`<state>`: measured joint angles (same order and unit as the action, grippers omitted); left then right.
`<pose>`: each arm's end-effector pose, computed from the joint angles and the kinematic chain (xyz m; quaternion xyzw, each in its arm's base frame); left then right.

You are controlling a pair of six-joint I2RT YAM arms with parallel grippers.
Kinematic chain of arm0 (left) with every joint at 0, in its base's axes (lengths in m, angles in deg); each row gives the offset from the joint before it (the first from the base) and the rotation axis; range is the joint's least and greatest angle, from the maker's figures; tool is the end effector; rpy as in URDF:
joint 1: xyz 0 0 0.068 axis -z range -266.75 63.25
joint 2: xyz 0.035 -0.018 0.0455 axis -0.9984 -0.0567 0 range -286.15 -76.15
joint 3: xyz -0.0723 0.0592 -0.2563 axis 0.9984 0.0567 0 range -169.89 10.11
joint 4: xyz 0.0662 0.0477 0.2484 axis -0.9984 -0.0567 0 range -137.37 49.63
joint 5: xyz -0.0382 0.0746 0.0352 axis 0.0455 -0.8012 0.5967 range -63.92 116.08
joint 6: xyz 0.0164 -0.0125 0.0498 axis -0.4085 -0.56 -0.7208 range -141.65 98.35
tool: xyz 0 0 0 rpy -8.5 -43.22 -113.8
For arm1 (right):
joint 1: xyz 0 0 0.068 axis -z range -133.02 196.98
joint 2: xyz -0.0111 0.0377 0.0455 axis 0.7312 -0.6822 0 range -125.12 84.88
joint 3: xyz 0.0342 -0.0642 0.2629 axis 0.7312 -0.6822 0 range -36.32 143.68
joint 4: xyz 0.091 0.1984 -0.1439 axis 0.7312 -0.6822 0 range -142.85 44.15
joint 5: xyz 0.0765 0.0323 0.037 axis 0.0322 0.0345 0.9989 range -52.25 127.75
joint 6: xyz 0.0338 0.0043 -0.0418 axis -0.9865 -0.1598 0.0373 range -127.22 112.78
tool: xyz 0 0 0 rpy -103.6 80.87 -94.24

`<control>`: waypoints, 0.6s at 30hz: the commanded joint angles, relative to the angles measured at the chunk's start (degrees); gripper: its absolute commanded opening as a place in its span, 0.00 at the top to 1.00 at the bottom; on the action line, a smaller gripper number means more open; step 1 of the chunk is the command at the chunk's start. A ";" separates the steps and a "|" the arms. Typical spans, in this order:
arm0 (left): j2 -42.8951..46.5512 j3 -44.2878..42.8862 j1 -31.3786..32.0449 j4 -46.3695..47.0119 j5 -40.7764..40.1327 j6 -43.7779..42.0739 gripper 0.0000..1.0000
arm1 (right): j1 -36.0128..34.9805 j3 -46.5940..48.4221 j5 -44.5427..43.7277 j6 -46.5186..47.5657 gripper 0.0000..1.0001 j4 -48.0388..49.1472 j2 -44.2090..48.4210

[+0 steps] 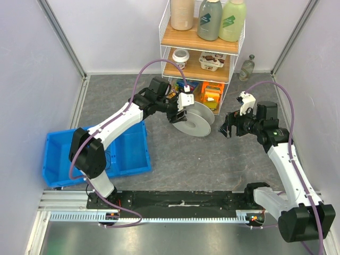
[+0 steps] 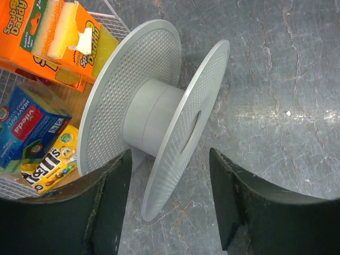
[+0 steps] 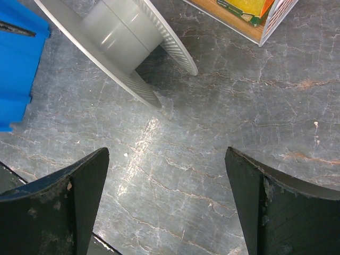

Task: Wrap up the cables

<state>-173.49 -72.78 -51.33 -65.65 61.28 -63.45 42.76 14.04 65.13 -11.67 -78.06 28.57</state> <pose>0.3020 -0.2400 0.3064 0.6388 0.5942 -0.2508 0.4195 0.2047 0.0315 0.3022 -0.1017 0.8741 0.2443 0.4074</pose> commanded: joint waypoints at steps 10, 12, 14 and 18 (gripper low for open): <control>2.06 -2.36 -0.79 0.14 1.71 -0.30 0.24 | 0.27 0.61 1.28 0.76 0.02 0.13 -0.02; 2.68 -2.45 -0.88 -0.47 1.71 -0.12 0.24 | 0.27 0.87 1.19 0.67 0.02 0.04 -0.11; 3.99 -2.45 -1.32 -0.91 1.98 0.58 0.23 | 0.27 1.22 1.19 0.75 0.02 -0.05 0.06; 7.42 -1.66 -2.72 -2.75 0.92 2.77 0.09 | 0.27 1.75 0.75 1.54 0.02 0.12 0.94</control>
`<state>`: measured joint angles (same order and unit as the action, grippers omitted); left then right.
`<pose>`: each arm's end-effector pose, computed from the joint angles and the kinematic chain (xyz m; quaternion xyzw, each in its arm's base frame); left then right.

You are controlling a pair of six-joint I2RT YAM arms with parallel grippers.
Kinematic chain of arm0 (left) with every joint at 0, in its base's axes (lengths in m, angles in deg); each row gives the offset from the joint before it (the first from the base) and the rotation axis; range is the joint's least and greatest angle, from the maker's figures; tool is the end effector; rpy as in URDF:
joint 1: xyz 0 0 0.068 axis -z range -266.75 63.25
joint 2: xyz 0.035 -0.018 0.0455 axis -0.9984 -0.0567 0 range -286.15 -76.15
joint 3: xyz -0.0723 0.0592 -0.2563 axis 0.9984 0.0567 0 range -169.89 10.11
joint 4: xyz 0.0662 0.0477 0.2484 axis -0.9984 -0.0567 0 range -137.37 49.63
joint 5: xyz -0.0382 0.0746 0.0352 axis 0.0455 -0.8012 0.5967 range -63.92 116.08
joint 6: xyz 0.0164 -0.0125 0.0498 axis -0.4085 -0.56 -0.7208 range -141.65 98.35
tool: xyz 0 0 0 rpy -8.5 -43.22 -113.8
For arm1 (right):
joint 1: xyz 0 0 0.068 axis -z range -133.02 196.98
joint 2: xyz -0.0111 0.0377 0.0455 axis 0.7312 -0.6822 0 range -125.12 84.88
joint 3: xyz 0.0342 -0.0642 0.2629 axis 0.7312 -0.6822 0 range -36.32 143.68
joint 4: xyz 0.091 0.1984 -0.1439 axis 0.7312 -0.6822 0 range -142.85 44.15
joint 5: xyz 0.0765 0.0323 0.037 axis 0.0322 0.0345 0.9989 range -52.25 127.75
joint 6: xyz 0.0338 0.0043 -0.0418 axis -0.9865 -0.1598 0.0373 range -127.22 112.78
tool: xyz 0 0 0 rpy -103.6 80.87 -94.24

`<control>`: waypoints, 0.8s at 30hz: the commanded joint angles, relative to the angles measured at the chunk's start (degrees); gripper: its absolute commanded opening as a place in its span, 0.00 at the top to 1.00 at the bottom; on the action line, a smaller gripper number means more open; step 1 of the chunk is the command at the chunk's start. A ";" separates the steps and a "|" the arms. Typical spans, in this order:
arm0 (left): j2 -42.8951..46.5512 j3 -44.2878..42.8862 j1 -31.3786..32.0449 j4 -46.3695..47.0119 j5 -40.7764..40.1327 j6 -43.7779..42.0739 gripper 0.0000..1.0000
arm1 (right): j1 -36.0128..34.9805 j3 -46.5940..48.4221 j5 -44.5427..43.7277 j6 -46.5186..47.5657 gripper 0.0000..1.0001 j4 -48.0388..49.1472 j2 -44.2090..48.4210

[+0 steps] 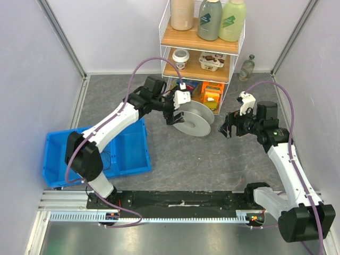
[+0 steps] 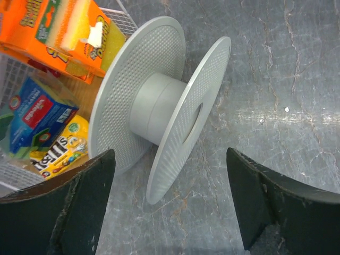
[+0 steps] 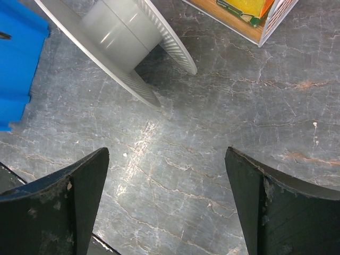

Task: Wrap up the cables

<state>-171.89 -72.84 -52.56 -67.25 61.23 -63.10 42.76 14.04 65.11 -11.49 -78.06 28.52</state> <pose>0.3011 -0.2293 0.3146 0.6305 0.6029 -0.2471 0.4219 0.2048 0.0315 0.3021 -0.1029 0.8741 0.2435 0.4075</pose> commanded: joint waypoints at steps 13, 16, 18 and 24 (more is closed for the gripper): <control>26.91 4.30 -22.22 -12.75 -4.56 27.20 0.01 | 0.27 0.96 3.14 6.12 0.02 -0.66 6.26; 31.31 3.86 -30.83 -22.31 -1.94 25.82 0.01 | 0.19 2.36 3.49 7.52 0.02 -3.29 5.30; 33.07 3.42 -33.92 -30.66 -2.63 19.77 0.02 | 0.27 3.33 3.50 9.01 0.02 -5.05 4.33; 39.40 11.92 -43.94 -47.38 -7.89 -2.19 0.04 | 0.10 4.82 5.25 12.97 0.02 -6.90 2.66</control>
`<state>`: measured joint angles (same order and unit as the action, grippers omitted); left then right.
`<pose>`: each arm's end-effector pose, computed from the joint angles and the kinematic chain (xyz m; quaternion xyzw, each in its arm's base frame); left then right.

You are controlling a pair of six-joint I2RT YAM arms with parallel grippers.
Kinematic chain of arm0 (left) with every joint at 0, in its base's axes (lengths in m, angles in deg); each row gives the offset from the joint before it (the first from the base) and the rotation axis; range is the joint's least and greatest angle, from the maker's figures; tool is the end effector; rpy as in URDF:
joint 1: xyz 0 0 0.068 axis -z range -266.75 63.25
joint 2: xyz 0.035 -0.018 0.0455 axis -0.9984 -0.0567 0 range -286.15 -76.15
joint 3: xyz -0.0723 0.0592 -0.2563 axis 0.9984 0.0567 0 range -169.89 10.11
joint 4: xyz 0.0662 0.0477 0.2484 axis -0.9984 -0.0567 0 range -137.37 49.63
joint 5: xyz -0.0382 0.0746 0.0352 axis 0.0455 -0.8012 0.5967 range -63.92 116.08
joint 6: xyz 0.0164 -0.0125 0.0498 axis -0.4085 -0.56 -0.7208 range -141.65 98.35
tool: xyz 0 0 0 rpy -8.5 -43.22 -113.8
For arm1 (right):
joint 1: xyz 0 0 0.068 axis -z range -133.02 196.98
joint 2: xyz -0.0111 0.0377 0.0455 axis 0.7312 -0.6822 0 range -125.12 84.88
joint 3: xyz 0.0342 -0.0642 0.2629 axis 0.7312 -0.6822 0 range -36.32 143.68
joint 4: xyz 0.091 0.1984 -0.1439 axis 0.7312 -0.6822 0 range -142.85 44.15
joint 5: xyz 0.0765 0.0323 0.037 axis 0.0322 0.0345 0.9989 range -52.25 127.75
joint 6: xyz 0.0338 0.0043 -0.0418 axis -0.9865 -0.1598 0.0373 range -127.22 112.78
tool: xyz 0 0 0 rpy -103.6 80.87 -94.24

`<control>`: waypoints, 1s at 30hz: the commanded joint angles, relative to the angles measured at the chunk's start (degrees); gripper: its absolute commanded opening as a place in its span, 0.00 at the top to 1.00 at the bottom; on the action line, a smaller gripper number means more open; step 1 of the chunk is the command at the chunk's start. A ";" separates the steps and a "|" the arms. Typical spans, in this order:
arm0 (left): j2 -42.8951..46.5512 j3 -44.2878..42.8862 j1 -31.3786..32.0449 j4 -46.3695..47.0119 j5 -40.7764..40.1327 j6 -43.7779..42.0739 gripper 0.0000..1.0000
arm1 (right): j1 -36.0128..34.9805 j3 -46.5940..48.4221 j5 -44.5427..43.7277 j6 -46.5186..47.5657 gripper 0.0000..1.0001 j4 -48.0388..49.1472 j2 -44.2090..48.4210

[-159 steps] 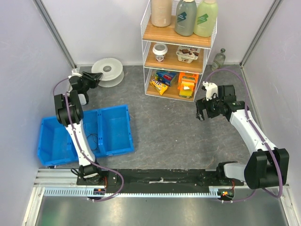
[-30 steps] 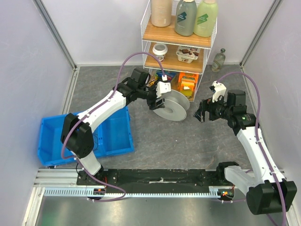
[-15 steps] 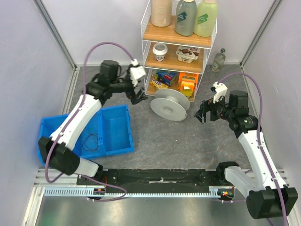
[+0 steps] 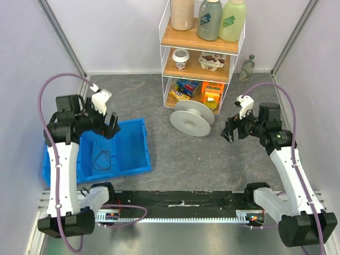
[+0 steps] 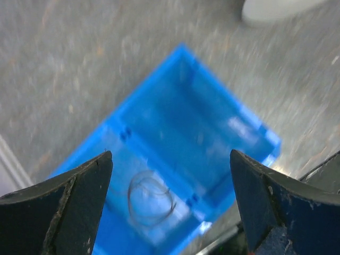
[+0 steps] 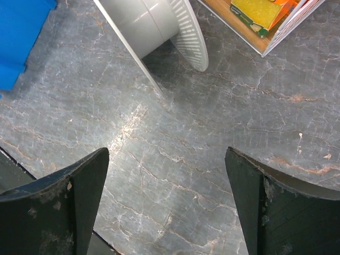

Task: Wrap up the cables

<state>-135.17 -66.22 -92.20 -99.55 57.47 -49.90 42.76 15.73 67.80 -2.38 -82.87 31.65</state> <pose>0.1789 -0.0016 0.4004 0.2818 0.8399 -0.1226 0.4474 0.1886 0.0318 0.3151 -0.1815 0.8571 0.2308 0.4232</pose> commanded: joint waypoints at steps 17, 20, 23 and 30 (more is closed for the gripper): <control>-9.01 15.41 -14.76 0.79 -16.79 0.98 0.47 | 0.19 6.66 3.00 2.98 0.02 -2.80 -2.58; -9.27 19.37 -14.67 6.34 -22.49 7.66 0.48 | 0.10 6.48 2.48 2.54 0.02 -2.80 -2.67; -10.40 21.66 -14.59 10.47 -26.11 10.40 0.49 | 0.19 5.96 1.43 2.28 0.02 -2.62 -2.58; -14.27 24.03 -14.59 16.28 -26.65 13.65 0.51 | 0.19 5.16 0.54 2.45 0.02 -2.27 -3.37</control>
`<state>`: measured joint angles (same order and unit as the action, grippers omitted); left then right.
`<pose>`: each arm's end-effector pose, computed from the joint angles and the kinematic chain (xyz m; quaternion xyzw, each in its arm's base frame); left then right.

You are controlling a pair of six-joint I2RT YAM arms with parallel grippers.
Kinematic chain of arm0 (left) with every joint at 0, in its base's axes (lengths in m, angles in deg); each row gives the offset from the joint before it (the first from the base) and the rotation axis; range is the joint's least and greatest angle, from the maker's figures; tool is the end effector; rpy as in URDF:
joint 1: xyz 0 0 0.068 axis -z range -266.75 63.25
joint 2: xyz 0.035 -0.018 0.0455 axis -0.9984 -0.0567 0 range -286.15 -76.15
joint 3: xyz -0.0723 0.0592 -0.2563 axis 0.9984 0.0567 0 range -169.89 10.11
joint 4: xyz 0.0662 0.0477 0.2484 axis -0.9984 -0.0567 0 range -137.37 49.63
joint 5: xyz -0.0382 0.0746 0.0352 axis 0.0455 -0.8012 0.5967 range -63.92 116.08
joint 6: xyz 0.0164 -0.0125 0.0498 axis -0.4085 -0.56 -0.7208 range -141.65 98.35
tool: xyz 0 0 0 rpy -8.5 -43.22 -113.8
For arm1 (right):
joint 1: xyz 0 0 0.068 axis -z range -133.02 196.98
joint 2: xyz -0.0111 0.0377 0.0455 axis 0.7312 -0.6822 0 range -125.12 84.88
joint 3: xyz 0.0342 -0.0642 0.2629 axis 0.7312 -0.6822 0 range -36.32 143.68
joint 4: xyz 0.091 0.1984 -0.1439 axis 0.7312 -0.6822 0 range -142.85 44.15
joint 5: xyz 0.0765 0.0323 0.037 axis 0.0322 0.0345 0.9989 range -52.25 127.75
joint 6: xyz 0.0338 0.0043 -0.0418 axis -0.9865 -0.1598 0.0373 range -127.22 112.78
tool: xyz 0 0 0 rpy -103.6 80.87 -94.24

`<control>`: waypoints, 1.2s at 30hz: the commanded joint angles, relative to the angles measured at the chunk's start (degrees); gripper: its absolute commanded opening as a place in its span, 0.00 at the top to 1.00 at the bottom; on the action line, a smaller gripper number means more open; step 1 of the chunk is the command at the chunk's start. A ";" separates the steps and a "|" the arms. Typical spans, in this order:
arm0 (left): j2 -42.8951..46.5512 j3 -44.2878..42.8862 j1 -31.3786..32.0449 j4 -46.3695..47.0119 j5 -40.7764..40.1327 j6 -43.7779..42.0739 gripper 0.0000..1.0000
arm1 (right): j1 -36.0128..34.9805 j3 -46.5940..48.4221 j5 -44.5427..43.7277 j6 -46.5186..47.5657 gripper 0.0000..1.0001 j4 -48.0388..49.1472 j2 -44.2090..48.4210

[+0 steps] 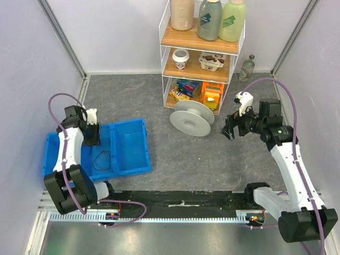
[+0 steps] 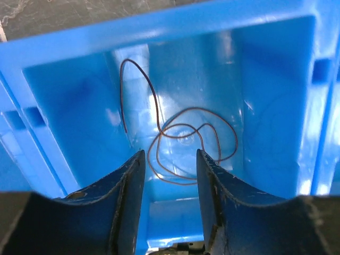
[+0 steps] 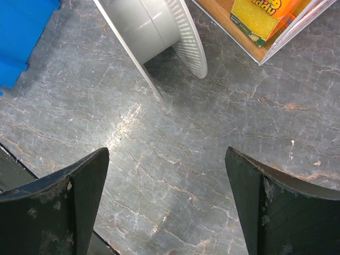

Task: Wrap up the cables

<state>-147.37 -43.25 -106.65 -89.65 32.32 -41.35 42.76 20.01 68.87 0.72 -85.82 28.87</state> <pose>0.2167 0.0743 0.2446 0.0090 0.9787 0.0168 0.2043 0.1956 0.0328 0.3271 -0.2058 0.8548 0.2293 0.4175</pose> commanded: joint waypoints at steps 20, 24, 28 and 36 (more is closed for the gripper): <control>-10.43 4.94 0.04 18.07 0.09 5.20 0.61 | 0.10 2.02 -3.51 1.90 0.02 -0.55 -1.65; -10.08 4.94 0.04 17.64 0.96 4.76 0.83 | 0.19 2.29 -3.69 2.07 0.02 -0.90 -0.68; -4.39 2.92 0.12 13.43 2.37 5.20 0.99 | 0.10 2.99 -1.85 1.81 0.02 -0.73 0.72; 10.48 -11.47 0.13 4.03 6.49 4.06 0.98 | 0.19 5.62 3.95 2.77 0.02 -0.82 2.13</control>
<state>-142.51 -43.93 -106.59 -81.52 34.13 -37.37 42.76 22.09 68.28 2.06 -87.15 29.57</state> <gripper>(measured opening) 0.027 0.982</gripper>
